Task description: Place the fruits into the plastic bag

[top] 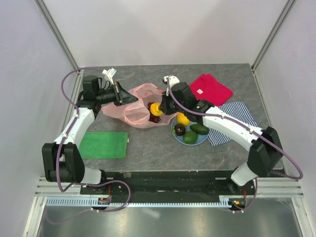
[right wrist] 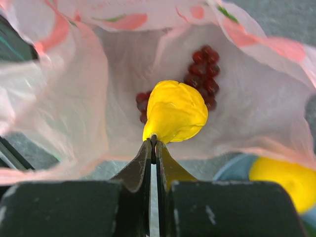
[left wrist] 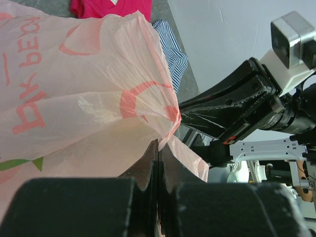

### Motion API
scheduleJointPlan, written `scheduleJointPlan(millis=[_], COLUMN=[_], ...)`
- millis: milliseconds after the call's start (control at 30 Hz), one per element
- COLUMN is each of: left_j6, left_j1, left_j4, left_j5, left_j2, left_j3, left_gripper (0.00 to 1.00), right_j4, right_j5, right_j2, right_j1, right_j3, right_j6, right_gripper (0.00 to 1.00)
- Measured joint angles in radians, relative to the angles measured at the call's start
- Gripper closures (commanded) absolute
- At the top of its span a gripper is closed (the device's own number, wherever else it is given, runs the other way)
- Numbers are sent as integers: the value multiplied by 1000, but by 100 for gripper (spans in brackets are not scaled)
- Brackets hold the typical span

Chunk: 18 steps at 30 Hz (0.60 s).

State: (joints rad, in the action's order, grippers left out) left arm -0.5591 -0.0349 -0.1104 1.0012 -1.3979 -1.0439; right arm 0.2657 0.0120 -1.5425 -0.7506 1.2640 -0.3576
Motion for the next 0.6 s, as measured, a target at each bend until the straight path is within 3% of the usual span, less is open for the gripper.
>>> scheduleJointPlan(millis=[333, 600], left_j6=[0, 0], left_j1=[0, 0], left_j4=[0, 1], left_j5=[2, 2], left_j2=[0, 0], left_j3=[0, 0], left_gripper=[98, 98], right_j4=[-195, -246], right_j5=[181, 307], right_j2=[-243, -352], right_j1=[0, -7], right_j3=[83, 134], right_j6=[-66, -116], right_gripper=[100, 100])
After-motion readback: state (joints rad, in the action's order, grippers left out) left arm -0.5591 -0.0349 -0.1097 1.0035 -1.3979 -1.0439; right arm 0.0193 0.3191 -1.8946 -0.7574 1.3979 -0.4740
